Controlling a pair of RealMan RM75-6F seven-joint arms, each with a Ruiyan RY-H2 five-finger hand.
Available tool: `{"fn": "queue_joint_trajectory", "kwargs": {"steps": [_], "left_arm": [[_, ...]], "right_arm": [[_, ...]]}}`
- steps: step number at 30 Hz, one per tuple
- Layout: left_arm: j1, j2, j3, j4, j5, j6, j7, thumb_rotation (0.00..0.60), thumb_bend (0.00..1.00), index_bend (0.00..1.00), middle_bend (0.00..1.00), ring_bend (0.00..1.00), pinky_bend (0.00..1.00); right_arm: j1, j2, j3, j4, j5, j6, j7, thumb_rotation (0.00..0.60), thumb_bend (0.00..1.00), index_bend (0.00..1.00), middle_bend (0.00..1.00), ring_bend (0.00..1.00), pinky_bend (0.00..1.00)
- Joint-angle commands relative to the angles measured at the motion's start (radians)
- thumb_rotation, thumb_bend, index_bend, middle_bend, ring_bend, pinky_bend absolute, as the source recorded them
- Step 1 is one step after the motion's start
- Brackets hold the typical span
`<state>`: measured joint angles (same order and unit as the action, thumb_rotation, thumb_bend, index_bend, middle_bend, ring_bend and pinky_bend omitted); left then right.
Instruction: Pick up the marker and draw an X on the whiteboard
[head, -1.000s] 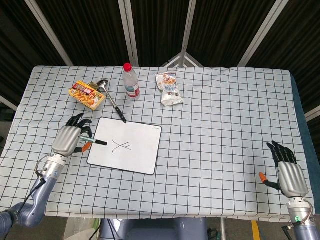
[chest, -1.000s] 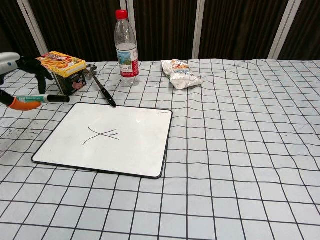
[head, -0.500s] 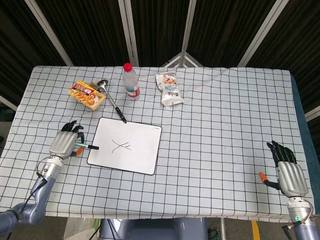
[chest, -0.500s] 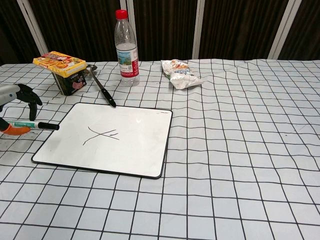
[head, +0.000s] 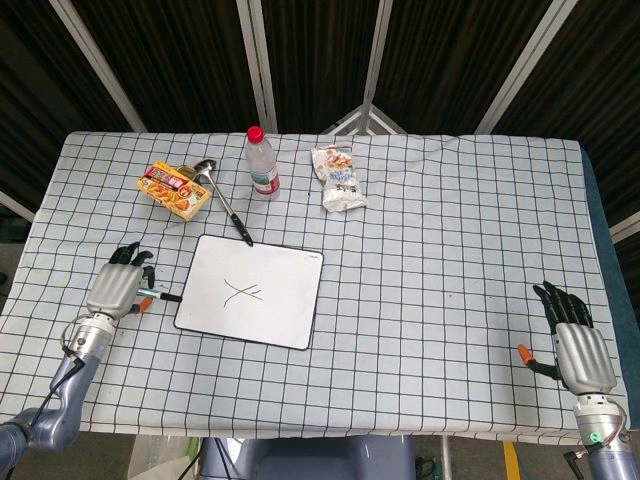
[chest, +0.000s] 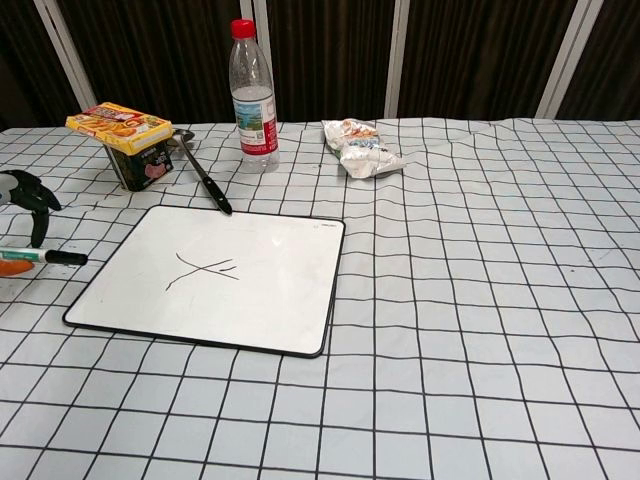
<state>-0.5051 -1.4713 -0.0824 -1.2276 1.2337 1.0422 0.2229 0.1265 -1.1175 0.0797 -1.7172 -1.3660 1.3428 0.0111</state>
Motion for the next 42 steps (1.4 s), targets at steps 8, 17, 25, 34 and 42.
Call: {"fn": "queue_joint_trajectory", "kwargs": {"steps": [8, 17, 25, 34, 42], "left_arm": [[0.002, 0.062, 0.010, -0.041, -0.032, -0.039, 0.057, 0.600, 0.20, 0.32, 0.00, 0.00, 0.00], [0.062, 0.120, 0.007, -0.161, -0.031, 0.053, 0.024, 0.600, 0.16, 0.16, 0.00, 0.00, 0.00], [0.169, 0.226, 0.011, -0.354, 0.052, 0.261, -0.049, 0.600, 0.14, 0.04, 0.00, 0.00, 0.00], [0.321, 0.344, 0.101, -0.437, 0.145, 0.438, -0.073, 0.600, 0.11, 0.00, 0.00, 0.00, 0.00], [0.393, 0.394, 0.126, -0.442, 0.187, 0.515, -0.130, 0.600, 0.11, 0.00, 0.00, 0.00, 0.00]], "right_arm": [[0.000, 0.000, 0.000, -0.001, 0.003, -0.002, -0.002, 0.600, 0.31, 0.00, 0.00, 0.00, 0.00], [0.000, 0.002, -0.001, -0.001, 0.001, -0.002, -0.004, 0.600, 0.31, 0.00, 0.00, 0.00, 0.00], [-0.001, -0.001, -0.003, 0.008, -0.012, 0.010, -0.016, 0.600, 0.31, 0.00, 0.00, 0.00, 0.00], [-0.005, -0.003, -0.004, 0.022, -0.029, 0.027, -0.025, 0.600, 0.31, 0.00, 0.00, 0.00, 0.00], [-0.005, -0.007, -0.004, 0.023, -0.024, 0.027, -0.034, 0.600, 0.31, 0.00, 0.00, 0.00, 0.00]]}}
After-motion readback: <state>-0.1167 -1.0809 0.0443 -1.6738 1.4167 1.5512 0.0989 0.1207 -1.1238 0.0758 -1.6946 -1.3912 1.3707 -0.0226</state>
